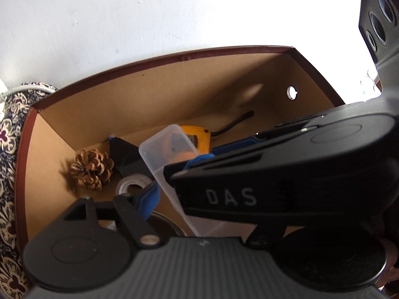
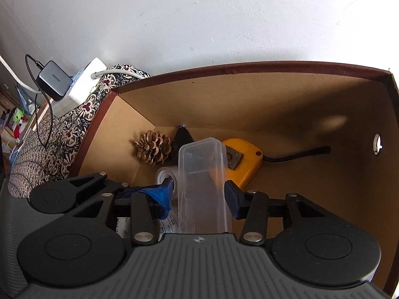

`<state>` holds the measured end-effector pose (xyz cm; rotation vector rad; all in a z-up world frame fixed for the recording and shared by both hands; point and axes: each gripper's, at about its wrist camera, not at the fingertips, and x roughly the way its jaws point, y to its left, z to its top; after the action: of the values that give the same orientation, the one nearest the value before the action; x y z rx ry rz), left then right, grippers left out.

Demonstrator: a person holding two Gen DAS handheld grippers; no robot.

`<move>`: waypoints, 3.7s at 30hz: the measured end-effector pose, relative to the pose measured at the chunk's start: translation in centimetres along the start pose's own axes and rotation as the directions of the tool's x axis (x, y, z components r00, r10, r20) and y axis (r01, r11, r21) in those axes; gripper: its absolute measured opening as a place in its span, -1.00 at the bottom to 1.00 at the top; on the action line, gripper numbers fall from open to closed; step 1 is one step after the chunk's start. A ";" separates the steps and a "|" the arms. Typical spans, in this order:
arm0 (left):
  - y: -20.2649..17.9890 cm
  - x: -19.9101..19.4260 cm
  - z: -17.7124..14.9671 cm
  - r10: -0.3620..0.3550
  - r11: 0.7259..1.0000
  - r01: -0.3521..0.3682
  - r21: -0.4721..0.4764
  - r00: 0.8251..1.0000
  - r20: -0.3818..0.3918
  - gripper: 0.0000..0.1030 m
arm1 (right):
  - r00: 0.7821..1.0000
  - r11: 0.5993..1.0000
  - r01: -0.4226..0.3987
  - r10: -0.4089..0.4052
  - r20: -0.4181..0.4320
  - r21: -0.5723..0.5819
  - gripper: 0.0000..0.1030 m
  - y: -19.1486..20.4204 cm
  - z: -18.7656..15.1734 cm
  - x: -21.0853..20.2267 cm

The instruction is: Organize rigid objects

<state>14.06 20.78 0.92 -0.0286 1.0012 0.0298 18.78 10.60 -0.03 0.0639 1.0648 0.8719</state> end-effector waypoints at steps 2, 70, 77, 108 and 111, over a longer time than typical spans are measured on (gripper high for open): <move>0.0 -0.1 0.1 0.010 1.000 -0.010 0.006 1.000 0.008 0.41 | 1.000 1.000 0.006 -0.006 0.017 0.008 -0.40 -0.1 -0.2 -0.2; -0.3 0.3 0.2 0.051 0.999 -0.051 -0.004 0.996 0.068 0.44 | 0.959 0.976 0.206 -0.216 0.185 0.071 -0.40 -0.7 -1.3 -1.0; 0.0 0.6 0.3 0.056 0.998 -0.055 -0.010 0.996 0.063 0.44 | 0.953 0.973 0.216 -0.228 0.201 0.076 -0.40 -0.8 -1.3 -1.2; 0.1 0.8 0.2 0.054 0.998 -0.055 0.005 0.996 0.069 0.45 | 0.947 0.972 0.213 -0.231 0.225 0.101 -0.40 -1.1 -1.4 -1.5; 0.1 0.8 0.2 0.053 0.999 -0.053 0.004 0.996 0.068 0.45 | 0.946 0.971 0.215 -0.234 0.225 0.105 -0.40 -1.1 -1.4 -1.5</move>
<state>14.71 20.87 0.33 0.0043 0.9344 0.0756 18.02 8.37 -0.15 0.1078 0.8628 0.5982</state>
